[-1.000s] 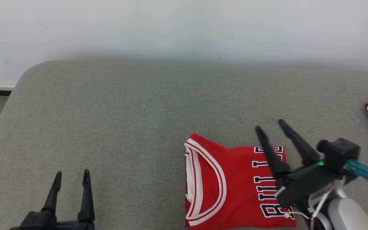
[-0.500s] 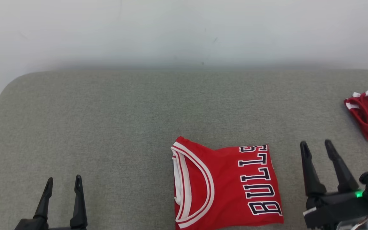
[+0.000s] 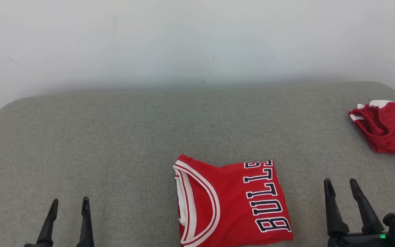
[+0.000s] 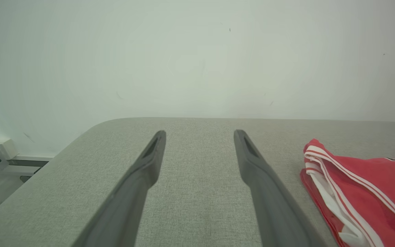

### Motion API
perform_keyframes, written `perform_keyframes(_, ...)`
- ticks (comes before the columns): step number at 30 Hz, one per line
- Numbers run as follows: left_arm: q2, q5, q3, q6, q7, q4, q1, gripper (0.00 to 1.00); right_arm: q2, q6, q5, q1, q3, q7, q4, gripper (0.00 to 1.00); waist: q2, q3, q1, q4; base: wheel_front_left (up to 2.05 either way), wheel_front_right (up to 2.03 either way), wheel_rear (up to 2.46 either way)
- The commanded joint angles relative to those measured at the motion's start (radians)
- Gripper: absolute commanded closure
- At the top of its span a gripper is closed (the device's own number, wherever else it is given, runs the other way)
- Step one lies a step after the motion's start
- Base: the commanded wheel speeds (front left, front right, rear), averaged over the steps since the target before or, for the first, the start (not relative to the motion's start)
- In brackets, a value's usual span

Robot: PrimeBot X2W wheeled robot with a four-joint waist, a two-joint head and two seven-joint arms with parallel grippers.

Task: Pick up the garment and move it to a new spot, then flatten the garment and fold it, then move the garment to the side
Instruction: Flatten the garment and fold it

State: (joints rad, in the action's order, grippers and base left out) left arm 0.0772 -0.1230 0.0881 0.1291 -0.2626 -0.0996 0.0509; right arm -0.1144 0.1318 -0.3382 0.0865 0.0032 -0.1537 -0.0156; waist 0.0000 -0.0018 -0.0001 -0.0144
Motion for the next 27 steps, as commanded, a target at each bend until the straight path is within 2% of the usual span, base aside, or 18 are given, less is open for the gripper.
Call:
perform_keyframes(1,0.004,0.005,0.000,0.001,-0.003,0.007,0.011,0.00,0.005,-0.002,0.010,0.012,-0.003,-0.008,0.002,0.00,0.0000,-0.005,0.0001,-0.001,0.00,0.00,0.00)
perform_keyframes(27,0.013,0.019,-0.018,0.001,-0.003,0.025,0.034,0.00,0.023,-0.002,0.061,0.031,-0.011,-0.026,0.046,0.00,0.0000,-0.011,0.0001,0.022,0.00,0.00,0.00)
